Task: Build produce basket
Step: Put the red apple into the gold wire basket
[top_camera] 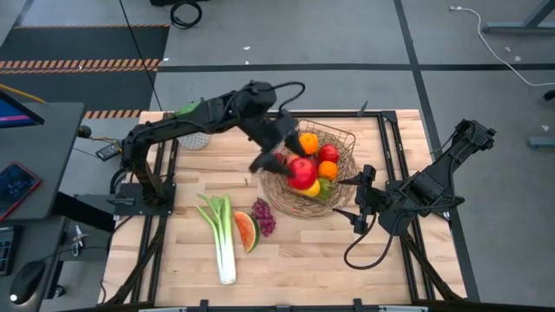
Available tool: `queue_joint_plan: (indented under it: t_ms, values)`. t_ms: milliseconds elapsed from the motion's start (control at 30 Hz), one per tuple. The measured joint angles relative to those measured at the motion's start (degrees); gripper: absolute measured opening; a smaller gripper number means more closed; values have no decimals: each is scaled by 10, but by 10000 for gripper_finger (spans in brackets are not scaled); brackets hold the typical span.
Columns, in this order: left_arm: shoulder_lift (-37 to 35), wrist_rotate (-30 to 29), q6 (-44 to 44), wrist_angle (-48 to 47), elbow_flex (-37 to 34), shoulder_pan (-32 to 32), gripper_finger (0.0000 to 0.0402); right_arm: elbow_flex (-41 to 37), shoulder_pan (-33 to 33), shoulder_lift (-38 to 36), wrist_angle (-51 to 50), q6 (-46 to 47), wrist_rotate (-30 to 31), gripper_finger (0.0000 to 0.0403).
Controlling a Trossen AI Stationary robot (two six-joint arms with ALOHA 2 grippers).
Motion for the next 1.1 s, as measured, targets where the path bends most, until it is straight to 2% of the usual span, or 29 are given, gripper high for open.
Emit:
queue_joint_plan:
  t_ms: [133, 233, 433, 600, 900, 967, 1100]
  values:
    - [0, -143, -186, 28, 0, 0, 327, 0, 0, 0, 0, 0, 0, 373]
    - [0, -231, -279, 26, 0, 2, 327, 0, 0, 0, 0, 0, -8, 373]
    - [0, -319, -407, 27, 0, 3, 327, 0, 0, -1, 2, 0, -16, 373]
    - [0, -338, -510, 26, 0, 3, 327, 0, 0, -1, 2, -4, -16, 373]
    - [0, -409, -571, 26, 0, -15, 327, 0, 0, -1, 4, -4, -17, 373]
    - [0, -412, -567, 22, 0, -15, 327, 0, 0, -1, 3, -5, -17, 373]
    - [0, -459, -511, 21, 0, -17, 327, 0, 0, -2, 6, -11, -17, 373]
